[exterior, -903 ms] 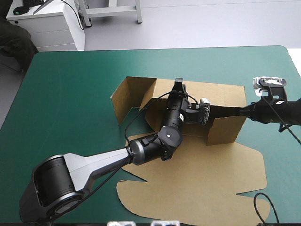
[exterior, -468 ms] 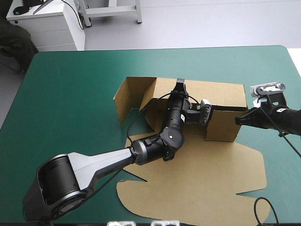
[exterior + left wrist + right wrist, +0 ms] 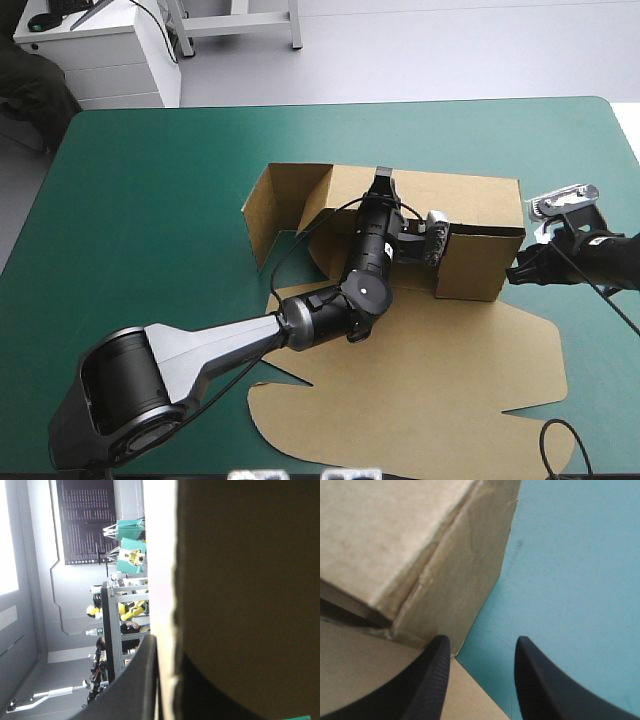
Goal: Fold the box
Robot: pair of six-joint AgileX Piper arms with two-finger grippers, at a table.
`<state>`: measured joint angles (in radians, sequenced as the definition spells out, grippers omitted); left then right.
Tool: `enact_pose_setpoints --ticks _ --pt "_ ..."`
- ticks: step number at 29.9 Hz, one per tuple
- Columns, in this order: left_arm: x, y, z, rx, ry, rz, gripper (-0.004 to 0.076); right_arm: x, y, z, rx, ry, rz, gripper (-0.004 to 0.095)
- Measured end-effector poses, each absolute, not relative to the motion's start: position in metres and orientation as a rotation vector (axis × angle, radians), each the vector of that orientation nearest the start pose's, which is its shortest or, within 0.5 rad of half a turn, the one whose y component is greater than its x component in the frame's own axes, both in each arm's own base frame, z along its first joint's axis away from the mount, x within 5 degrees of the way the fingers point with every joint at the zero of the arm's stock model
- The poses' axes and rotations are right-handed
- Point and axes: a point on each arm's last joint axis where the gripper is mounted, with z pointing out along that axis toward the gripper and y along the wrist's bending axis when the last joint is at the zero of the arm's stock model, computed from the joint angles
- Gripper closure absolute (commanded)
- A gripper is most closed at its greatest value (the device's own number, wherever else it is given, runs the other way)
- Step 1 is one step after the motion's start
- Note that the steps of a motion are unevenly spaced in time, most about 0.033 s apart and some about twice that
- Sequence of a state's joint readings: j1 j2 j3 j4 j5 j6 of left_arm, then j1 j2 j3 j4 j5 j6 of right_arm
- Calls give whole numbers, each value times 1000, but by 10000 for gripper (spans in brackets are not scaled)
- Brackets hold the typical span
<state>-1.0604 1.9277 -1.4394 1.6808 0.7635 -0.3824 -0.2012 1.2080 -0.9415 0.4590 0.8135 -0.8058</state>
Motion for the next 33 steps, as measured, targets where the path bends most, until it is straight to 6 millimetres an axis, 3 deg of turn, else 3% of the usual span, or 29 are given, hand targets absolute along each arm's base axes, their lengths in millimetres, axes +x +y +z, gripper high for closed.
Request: enact_pose_setpoints --ticks 17,21,27,30,33 --pt "268 -351 277 1486 1149 899 731 234 -15 306 -589 2413 144 504" --pt "269 -351 277 1485 1146 903 731 238 -15 308 -567 2376 147 504" --pt "269 -351 276 1480 1149 908 731 255 -8 298 -536 2331 308 504" --pt "269 -351 276 1477 1153 906 731 263 -9 295 -472 2309 319 573" --pt "269 -351 276 1468 1159 900 731 269 -11 296 -415 2278 297 759"
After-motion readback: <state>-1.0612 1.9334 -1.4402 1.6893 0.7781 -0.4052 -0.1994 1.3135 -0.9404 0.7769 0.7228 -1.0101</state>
